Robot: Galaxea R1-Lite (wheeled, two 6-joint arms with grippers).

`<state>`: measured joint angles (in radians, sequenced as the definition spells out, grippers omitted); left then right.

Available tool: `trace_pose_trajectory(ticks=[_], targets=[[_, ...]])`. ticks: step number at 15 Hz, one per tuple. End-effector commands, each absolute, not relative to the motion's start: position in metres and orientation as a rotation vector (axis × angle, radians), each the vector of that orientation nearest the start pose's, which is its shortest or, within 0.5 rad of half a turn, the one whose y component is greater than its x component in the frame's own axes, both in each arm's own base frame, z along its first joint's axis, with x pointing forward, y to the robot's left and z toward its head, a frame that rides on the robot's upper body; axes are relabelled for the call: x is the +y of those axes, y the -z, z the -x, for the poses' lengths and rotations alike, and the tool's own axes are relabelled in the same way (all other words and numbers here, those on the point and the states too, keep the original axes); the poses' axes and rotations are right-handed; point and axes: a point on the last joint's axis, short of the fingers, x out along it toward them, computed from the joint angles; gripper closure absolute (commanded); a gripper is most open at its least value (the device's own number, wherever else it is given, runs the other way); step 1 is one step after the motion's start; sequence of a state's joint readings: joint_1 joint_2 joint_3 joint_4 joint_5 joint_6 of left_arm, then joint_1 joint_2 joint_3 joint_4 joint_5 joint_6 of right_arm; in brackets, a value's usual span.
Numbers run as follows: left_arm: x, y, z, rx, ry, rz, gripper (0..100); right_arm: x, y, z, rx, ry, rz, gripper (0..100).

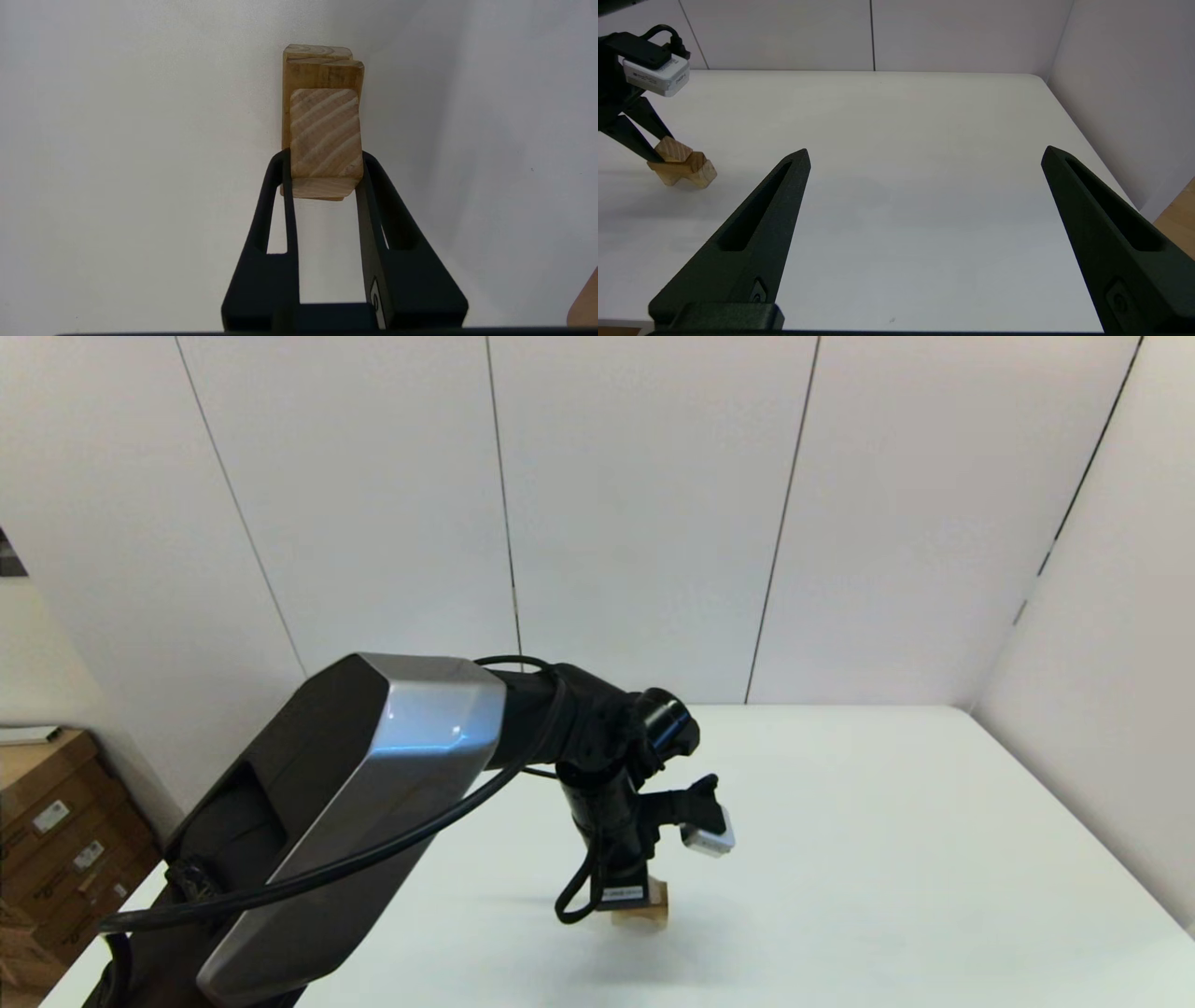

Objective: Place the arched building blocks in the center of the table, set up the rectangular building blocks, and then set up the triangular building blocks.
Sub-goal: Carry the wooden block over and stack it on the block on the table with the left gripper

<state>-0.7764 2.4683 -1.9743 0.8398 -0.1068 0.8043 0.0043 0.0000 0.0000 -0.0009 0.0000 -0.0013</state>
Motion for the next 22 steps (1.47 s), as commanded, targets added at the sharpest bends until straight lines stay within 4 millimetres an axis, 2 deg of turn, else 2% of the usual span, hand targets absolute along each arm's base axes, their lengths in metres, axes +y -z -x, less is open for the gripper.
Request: trace_pose_trajectory(ticks=[1,18,19,22], targets=[[-0.3156,-0.0705,-0.3180,0.953,1.263,-1.095,100,-0.0001,-0.0756,0.0228,-0.002,-0.005,0.002,0],[-0.3190,-0.0709,-0.3158,0.941,1.265,-1.103,100,-0.0001,-0.0756,0.0228,-0.002,-0.005,0.002,0],[-0.3190,-0.0709,-0.3158,0.941,1.265,-1.103,0,-0.0001,-0.0756,0.0228,-0.002,-0.005,0.002,0],[-0.3189,-0.0709,-0.3156,0.943,1.266,-1.101,0,-0.0001,-0.0752,0.0227,0.000,-0.005,0.002,0]])
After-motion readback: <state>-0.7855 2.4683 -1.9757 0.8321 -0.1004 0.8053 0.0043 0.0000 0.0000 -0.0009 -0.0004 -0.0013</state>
